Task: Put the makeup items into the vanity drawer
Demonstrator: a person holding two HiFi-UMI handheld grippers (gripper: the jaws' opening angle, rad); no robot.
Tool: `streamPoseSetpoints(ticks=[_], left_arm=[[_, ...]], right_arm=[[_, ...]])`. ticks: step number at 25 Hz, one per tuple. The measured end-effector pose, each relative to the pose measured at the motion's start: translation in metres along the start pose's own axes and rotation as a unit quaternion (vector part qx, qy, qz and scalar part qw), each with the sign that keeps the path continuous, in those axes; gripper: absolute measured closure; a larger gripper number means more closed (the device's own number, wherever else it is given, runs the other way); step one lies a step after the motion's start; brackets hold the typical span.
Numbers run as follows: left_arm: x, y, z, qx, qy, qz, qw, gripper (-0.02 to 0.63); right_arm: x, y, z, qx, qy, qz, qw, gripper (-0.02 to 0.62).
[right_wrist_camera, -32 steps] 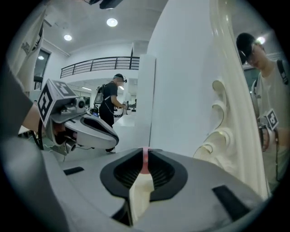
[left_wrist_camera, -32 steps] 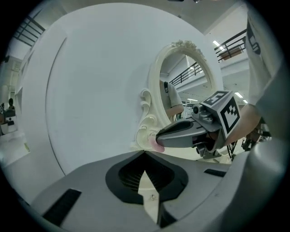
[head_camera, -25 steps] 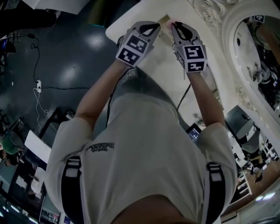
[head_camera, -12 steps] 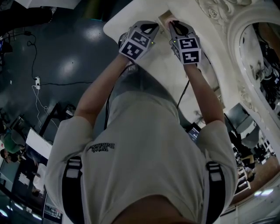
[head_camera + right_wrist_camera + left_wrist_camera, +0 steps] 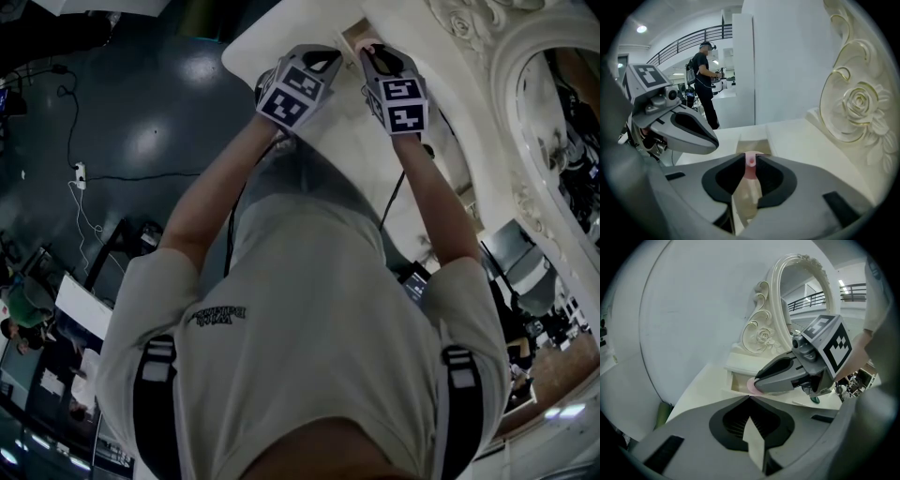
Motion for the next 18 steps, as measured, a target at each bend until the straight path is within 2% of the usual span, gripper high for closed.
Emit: streamPoseSetpoints(ticks=[6, 18], left_arm=[[0.0042, -0.0030, 0.0001, -0.001, -0.001, 0.001, 1.0000, 0.592], [0.0064, -0.0030, -0.0025, -0.005, -0.001, 0.005, 1.0000, 0.592]], right_arm=[[0.0005, -0.0026, 0.0031, -0.005, -0.003, 0.002, 1.000, 0.503], [0.0030, -0.0019, 0.0086, 0.006, -0.002, 0.004, 1.000, 0.416]])
Point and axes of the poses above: the fingertips, and each gripper's own axes: x backward along the fingers, z to its left, y out of its top, the point moved 10 cm from there along x, backward along the fingers, and after that the axes turned 12 degrees about -z, right-handed, at the moved point
